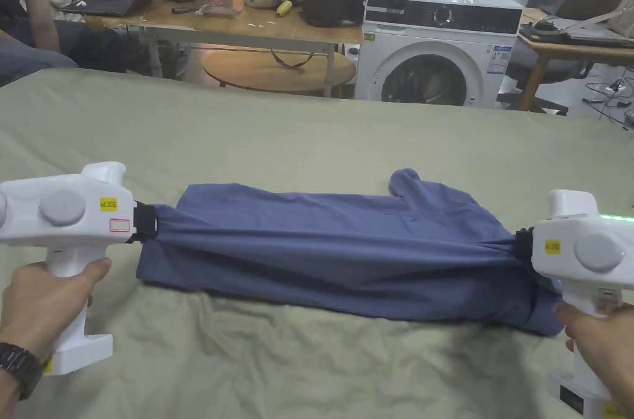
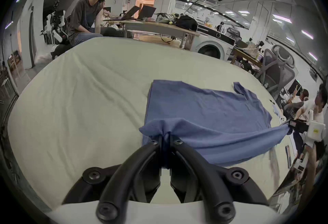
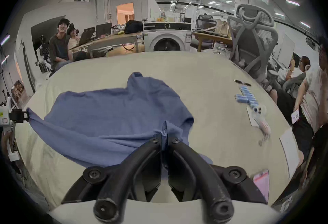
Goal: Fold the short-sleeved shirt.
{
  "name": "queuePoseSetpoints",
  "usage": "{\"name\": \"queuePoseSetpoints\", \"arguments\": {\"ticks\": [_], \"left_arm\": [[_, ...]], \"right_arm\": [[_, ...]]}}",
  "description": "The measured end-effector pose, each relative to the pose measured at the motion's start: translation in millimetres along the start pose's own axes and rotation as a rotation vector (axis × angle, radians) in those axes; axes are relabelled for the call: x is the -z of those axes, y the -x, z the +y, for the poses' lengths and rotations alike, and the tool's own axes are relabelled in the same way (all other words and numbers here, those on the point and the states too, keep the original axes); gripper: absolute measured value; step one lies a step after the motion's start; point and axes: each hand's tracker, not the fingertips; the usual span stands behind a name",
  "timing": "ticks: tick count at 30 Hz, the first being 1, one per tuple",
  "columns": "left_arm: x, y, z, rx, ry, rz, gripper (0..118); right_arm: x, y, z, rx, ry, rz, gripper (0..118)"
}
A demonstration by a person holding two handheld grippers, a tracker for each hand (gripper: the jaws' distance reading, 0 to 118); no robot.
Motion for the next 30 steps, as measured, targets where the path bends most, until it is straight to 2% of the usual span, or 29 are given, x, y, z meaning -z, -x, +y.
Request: {"name": "queuePoseSetpoints", "arguments": {"ticks": [8, 11, 17, 18, 19, 22, 23, 25, 28, 29, 30], "left_arm": [[82, 5, 27, 0.007, 0.147, 0.009, 2], [101, 8, 31, -0.018, 0.185, 0.004, 2], [123, 4, 33, -0.024, 0.226, 0.022, 2], [121, 2, 31, -0.024, 0.228, 0.026, 2], [119, 1, 28, -0.023, 0.22, 0.028, 11], [103, -1, 27, -0.018, 0.153, 0.02, 38], [95, -2, 25, -0.021, 0.113, 0.008, 42], [78, -8, 17, 0.002, 0.045, -0.013, 43], [47, -20, 1, 0.06, -0.081, -0.008, 43], [36, -25, -8, 0.07, -0.13, 0.007, 43], [31, -25, -14, 0.079, -0.169, 0.014, 42]], "right_arm": [[99, 2, 21, -0.033, 0.122, -0.017, 2], [116, 5, 23, -0.02, 0.149, -0.017, 2], [141, 12, 17, -0.066, 0.192, -0.042, 4], [140, 13, 17, -0.068, 0.189, -0.049, 7], [136, 14, 17, -0.07, 0.171, -0.058, 13], [108, 19, 15, -0.034, 0.043, -0.076, 48], [97, 21, 14, -0.021, 0.008, -0.064, 51], [76, 26, 9, 0.004, -0.056, -0.043, 51], [46, 37, -3, 0.023, -0.177, -0.062, 49], [38, 41, -9, 0.024, -0.208, -0.067, 40], [31, 44, -14, 0.031, -0.237, -0.066, 24]]}}
